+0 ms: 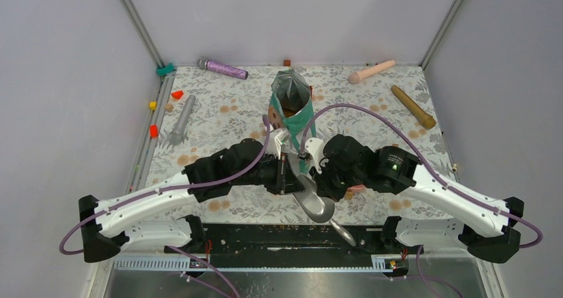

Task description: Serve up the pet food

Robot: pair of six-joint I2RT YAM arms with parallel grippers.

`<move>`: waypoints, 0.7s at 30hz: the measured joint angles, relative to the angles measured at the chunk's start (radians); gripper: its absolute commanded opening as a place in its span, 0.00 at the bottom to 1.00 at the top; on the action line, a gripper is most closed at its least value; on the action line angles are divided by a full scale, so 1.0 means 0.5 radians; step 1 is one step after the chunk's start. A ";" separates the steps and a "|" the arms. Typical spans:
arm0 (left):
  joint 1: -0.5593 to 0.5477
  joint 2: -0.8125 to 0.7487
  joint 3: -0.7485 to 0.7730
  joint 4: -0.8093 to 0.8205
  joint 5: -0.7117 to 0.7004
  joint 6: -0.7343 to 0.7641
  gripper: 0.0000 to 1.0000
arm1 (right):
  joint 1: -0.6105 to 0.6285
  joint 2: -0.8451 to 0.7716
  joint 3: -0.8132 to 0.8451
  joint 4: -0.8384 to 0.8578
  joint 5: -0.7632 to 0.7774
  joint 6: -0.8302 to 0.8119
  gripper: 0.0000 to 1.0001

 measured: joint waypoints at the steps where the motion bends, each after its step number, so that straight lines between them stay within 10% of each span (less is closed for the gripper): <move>1: 0.010 0.015 -0.007 -0.067 -0.012 0.011 0.00 | 0.000 0.004 0.002 -0.003 0.012 0.005 0.09; 9: 0.014 -0.008 -0.082 -0.095 -0.049 0.018 0.00 | 0.021 -0.040 0.005 0.151 0.115 0.077 0.99; 21: 0.014 -0.861 -0.533 -0.013 -0.511 -0.157 0.00 | 0.030 -1.100 -0.822 1.057 0.411 0.716 1.00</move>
